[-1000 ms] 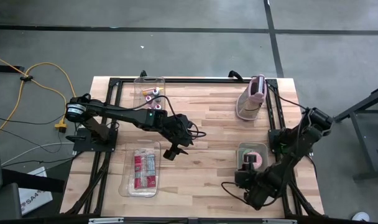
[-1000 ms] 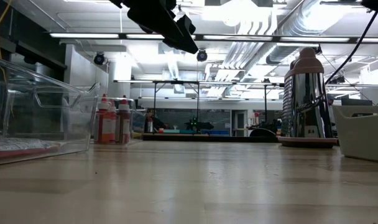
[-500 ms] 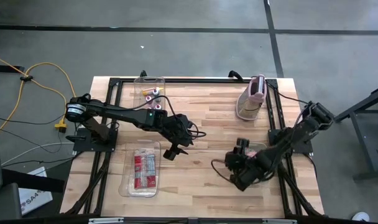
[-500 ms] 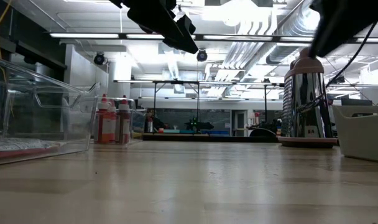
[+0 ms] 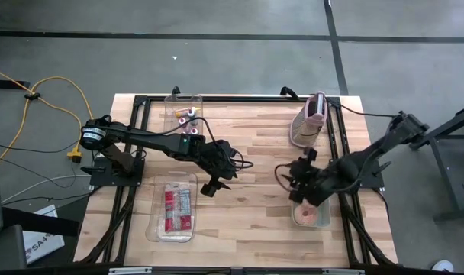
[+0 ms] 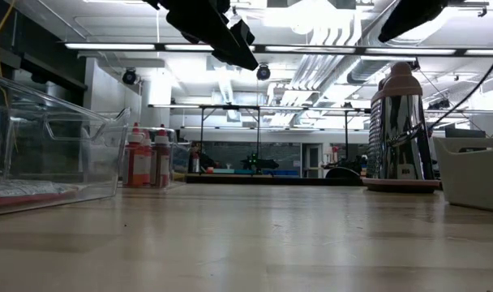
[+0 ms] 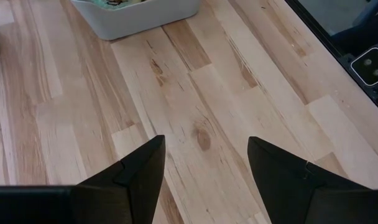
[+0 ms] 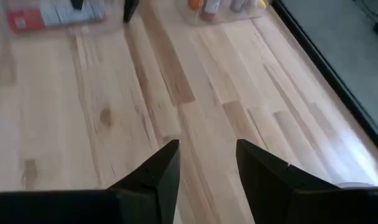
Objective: Pick & Place Food Item
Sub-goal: Return to Home Position
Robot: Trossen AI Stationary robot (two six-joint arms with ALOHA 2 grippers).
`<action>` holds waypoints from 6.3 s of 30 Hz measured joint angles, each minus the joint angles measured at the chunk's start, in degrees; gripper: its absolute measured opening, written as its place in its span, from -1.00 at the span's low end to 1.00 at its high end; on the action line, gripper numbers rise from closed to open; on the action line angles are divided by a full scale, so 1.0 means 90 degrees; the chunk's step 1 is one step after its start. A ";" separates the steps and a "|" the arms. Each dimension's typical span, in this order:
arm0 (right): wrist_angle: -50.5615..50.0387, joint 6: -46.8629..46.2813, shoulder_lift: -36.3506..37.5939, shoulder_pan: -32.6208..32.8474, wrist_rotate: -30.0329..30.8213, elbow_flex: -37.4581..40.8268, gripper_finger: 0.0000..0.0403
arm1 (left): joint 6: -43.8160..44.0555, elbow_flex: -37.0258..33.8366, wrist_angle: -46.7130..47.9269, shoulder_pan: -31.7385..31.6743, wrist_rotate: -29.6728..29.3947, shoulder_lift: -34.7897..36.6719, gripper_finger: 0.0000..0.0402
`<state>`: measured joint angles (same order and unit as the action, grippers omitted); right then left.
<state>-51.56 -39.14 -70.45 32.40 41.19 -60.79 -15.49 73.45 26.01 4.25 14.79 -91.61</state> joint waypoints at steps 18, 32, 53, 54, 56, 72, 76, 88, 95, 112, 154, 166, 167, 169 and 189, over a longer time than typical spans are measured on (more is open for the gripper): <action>0.3263 0.2505 0.2581 -0.0814 -0.1104 0.2136 -0.27 | 0.0015 0.0000 -0.0027 0.0001 0.0000 0.0000 0.11; 0.4857 0.3339 0.2801 -0.1863 -0.2131 0.3070 -0.27 | 0.0012 0.0000 -0.0047 0.0002 -0.0002 0.0000 0.11; 0.5385 0.3409 0.3324 -0.4148 -0.4439 0.3457 -0.27 | 0.0010 0.0000 -0.0047 0.0002 0.0000 0.0000 0.11; 0.5296 0.3439 0.3429 -0.4248 -0.4567 0.3457 -0.27 | 0.0012 0.0000 -0.0047 0.0002 0.0000 0.0000 0.11; 0.5147 0.3492 0.3655 -0.4402 -0.4750 0.3455 -0.27 | 0.0010 0.0000 -0.0047 0.0000 -0.0002 0.0000 0.11; 0.5292 0.2831 0.5602 -0.4477 -0.4142 0.5175 -0.27 | 0.0010 0.0000 -0.0047 0.0000 -0.0002 0.0000 0.11; 0.5278 0.2664 0.6006 -0.4476 -0.3942 0.5494 -0.27 | 0.0010 0.0000 -0.0047 0.0000 -0.0002 0.0000 0.11; 0.5433 0.2657 0.6711 -0.4476 -0.3932 0.6075 -0.27 | 0.0010 0.0000 -0.0047 0.0000 -0.0002 0.0000 0.11; 0.6181 0.2654 0.7054 -0.4476 -0.4087 0.6619 -0.27 | 0.0010 0.0000 -0.0048 0.0000 -0.0002 0.0000 0.11; 0.5944 0.2635 0.7139 -0.4476 -0.4131 0.6699 -0.27 | 0.0010 0.0000 -0.0103 0.0001 -0.0002 0.0000 0.11; 0.5807 0.3045 0.7078 -0.4476 -0.4597 0.6719 -0.27 | 0.0010 0.0000 -0.0382 0.0000 0.0000 0.0000 0.11; 0.5808 0.3045 0.7078 -0.4476 -0.4597 0.6719 -0.27 | 0.0010 0.0000 -0.0380 0.0001 -0.0002 0.0000 0.11; 0.5808 0.3045 0.7078 -0.4476 -0.4597 0.6719 -0.27 | 0.0010 0.0000 -0.0380 0.0000 -0.0002 0.0000 0.11; 0.5807 0.3045 0.7078 -0.4476 -0.4597 0.6719 -0.27 | 0.0010 0.0000 -0.0380 0.0000 -0.0001 0.0000 0.11; 0.5808 0.3045 0.7078 -0.4476 -0.4597 0.6719 -0.27 | -0.0159 0.0000 -0.0599 0.0000 -0.0312 0.0000 0.11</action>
<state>0.71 -11.73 -6.74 -7.88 -0.19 -0.32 -16.92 73.45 20.62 4.25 11.98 -91.61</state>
